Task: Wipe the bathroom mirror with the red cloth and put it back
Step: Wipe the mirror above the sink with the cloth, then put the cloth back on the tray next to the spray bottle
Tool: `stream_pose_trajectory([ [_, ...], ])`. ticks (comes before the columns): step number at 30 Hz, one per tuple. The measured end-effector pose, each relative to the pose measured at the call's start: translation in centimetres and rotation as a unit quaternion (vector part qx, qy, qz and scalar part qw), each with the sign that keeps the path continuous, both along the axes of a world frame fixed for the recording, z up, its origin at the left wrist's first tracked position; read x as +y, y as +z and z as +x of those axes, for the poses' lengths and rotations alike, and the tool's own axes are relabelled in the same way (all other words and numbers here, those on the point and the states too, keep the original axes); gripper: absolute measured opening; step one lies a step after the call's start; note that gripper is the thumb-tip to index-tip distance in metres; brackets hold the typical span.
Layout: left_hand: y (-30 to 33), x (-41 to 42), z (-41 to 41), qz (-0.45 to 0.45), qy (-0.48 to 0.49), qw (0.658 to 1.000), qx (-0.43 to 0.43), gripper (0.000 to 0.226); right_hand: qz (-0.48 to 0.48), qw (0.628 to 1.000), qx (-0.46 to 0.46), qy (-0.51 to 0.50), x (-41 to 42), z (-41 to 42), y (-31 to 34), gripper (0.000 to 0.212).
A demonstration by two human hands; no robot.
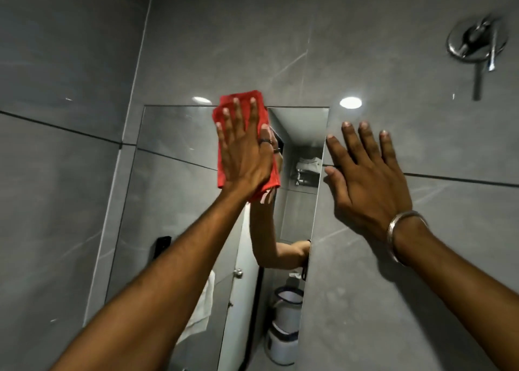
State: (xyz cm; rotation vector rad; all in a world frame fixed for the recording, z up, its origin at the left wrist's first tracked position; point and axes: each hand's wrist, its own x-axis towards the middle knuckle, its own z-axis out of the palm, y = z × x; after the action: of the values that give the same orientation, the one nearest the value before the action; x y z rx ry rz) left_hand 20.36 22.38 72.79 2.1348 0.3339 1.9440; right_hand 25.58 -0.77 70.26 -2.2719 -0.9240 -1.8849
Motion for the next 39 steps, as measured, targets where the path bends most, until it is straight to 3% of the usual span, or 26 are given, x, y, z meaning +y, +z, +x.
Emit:
stream_pose_trajectory([
  [6, -0.5, -5.4, 1.6, 0.133, -0.007, 0.991, 0.006, 0.068, 0.049, 0.997, -0.004, 0.053, 0.3, 0.1, -0.4, 0.065],
  [12, -7.0, -7.7, 3.2, 0.173, -0.009, 0.985, -0.018, 0.067, 0.082, 0.992, -0.006, 0.094, 0.6, -0.7, -2.6, 0.064],
  [20, -21.4, -8.7, 2.4, 0.144, -0.033, 0.989, 0.019, 0.077, 0.040, 0.998, -0.004, 0.057, 0.0, -0.9, -12.1, 0.065],
  [27, -38.3, -8.3, 0.8, 0.143, -0.049, 0.982, 0.115, 0.080, 0.014, 0.999, 0.041, 0.022, -1.3, -0.6, -22.6, 0.065],
  [32, -44.0, -7.9, -0.4, 0.182, -0.070, 0.967, 0.162, 0.091, 0.023, 0.993, 0.104, 0.055, -1.3, -1.7, -26.6, 0.062],
  [37, -48.5, -9.9, -3.8, 0.108, -0.179, 0.948, 0.240, 0.088, 0.009, 0.970, 0.222, 0.096, -3.1, -4.8, -32.3, 0.062],
  [39, -50.2, -10.9, -6.3, 0.039, -0.273, 0.915, 0.294, 0.076, -0.025, 0.945, 0.284, 0.160, -4.8, -6.0, -35.1, 0.066],
])
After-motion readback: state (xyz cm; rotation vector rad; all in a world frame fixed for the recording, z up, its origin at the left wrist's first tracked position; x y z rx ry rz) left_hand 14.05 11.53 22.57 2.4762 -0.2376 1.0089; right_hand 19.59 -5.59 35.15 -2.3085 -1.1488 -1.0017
